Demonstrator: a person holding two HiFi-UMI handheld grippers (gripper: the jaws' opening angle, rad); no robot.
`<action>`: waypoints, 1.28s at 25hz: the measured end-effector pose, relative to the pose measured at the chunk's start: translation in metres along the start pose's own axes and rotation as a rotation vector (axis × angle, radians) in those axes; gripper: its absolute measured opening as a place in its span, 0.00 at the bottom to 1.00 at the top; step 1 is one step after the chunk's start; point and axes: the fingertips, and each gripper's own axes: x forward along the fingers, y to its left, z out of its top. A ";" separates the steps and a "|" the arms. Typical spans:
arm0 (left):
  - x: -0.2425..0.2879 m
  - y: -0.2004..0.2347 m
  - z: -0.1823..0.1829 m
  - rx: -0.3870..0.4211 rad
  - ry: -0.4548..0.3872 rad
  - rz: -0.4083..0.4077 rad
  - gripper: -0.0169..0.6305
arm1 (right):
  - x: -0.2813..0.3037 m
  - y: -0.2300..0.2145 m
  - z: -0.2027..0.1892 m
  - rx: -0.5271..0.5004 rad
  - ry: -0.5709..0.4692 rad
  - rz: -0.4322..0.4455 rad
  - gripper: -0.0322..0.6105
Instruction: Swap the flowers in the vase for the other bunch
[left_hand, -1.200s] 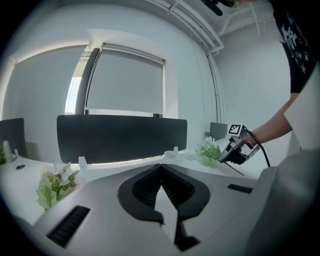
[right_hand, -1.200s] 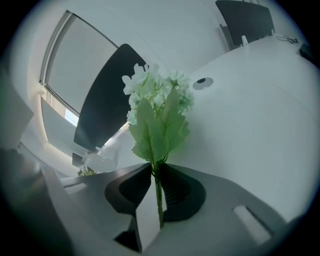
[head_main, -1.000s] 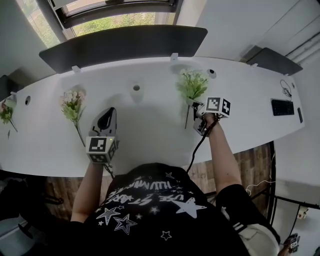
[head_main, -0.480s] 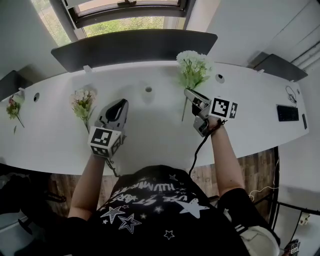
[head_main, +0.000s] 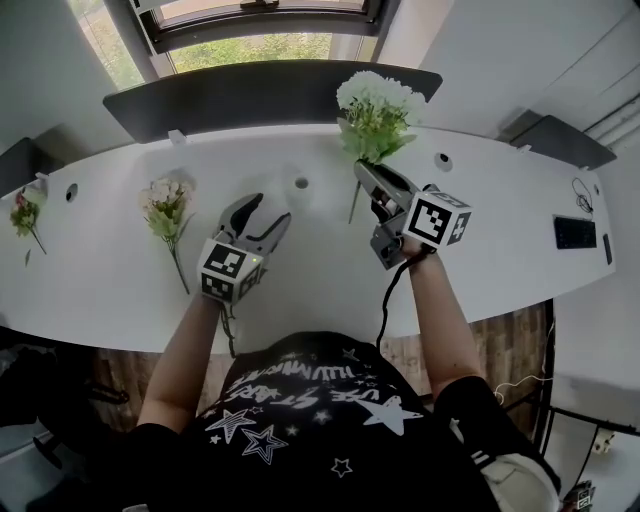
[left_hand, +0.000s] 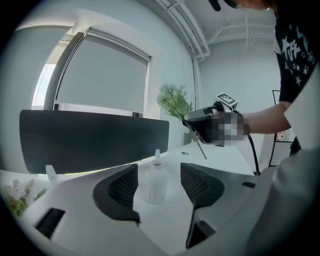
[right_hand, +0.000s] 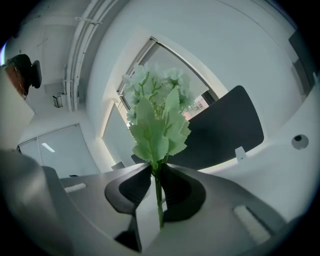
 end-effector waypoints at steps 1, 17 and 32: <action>0.003 0.000 0.000 -0.011 -0.007 -0.008 0.43 | 0.002 0.001 0.002 -0.007 -0.007 0.003 0.15; 0.063 0.000 -0.023 -0.013 0.056 -0.080 0.55 | 0.051 0.025 0.025 -0.096 -0.099 0.067 0.15; 0.102 0.007 -0.038 0.036 0.065 -0.064 0.55 | 0.075 0.025 0.027 -0.064 -0.169 0.145 0.15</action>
